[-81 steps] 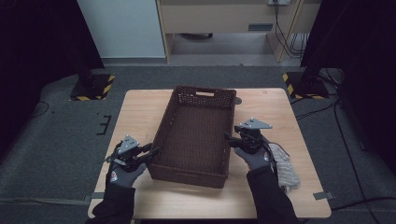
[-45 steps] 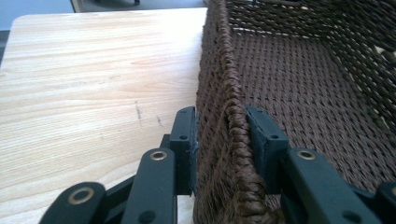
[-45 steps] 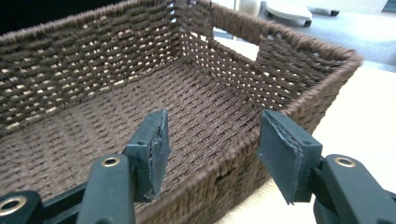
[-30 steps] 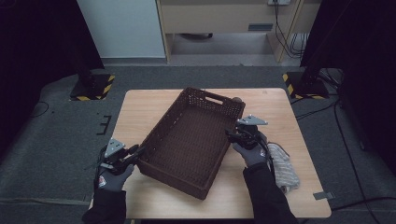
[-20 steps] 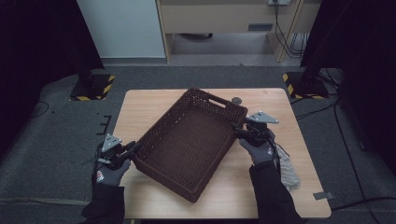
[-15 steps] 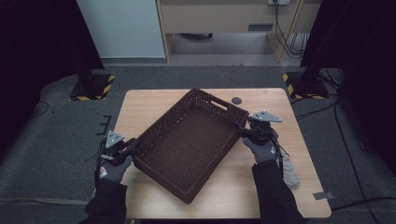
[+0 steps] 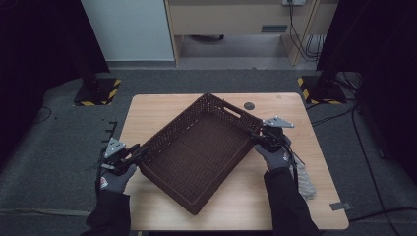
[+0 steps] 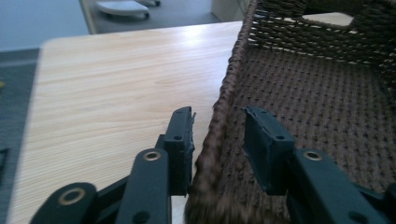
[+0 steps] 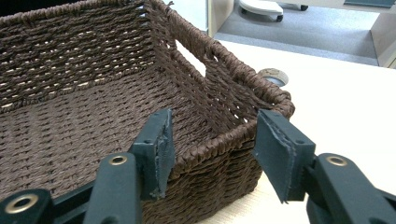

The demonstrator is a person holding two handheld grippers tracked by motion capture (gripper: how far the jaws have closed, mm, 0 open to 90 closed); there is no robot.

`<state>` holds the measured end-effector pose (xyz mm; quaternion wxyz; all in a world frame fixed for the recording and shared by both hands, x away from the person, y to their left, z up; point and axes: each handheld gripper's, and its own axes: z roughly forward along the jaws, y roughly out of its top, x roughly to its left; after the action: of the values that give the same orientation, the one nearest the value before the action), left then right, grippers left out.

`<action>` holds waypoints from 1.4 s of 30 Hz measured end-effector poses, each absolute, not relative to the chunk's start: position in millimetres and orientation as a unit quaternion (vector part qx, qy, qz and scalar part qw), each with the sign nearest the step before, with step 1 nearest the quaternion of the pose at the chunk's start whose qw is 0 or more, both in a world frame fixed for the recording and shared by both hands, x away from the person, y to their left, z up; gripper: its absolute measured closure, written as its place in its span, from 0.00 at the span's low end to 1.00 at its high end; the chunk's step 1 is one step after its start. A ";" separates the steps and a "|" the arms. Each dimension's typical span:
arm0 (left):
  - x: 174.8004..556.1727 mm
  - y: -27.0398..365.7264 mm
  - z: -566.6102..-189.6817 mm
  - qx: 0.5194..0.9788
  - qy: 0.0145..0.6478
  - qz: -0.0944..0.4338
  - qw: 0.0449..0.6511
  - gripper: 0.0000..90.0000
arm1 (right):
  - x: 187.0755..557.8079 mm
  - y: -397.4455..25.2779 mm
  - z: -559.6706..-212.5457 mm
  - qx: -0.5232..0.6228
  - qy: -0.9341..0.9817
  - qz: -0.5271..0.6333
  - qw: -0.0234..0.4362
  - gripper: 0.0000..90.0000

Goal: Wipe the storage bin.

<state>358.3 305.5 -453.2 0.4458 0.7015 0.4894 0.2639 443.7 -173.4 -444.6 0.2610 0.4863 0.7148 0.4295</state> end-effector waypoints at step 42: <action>376.6 308.9 -442.0 0.642 0.524 0.292 0.478 0.49 | 426.9 -203.3 -442.4 0.487 0.718 0.426 0.256 0.71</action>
<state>376.6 308.9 -442.0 0.4778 0.6421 0.5239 0.2916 426.9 -203.3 -442.4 0.2561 0.4871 0.7181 0.4260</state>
